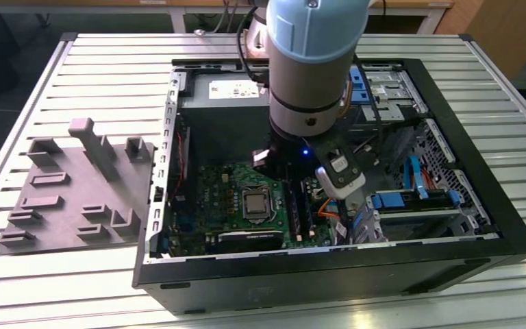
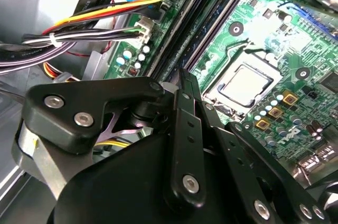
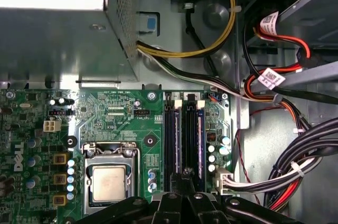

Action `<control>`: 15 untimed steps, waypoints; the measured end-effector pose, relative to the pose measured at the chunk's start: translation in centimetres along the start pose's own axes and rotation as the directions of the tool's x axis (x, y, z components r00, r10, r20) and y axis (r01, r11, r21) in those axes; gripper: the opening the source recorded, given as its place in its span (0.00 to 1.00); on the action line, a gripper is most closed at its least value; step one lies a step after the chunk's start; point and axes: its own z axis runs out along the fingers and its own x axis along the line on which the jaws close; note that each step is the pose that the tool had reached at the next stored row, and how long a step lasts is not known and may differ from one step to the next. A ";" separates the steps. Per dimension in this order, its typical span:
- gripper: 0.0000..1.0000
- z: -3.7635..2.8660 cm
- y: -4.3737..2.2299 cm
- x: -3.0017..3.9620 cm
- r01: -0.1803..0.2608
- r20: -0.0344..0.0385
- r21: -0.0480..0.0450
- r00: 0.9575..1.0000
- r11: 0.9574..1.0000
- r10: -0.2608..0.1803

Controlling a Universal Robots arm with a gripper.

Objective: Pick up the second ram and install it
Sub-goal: 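Press down the second ram until it locks into place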

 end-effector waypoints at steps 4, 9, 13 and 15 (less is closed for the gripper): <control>0.11 -0.01 -0.17 -0.01 0.000 0.000 0.000 1.000 1.000 0.000; 0.11 -0.03 -0.36 -0.01 0.000 0.000 0.000 1.000 1.000 0.000; 0.11 -0.04 -0.52 -0.01 0.000 0.000 0.000 1.000 1.000 0.000; 0.11 -0.05 -0.61 -0.02 0.000 0.000 0.000 1.000 1.000 0.000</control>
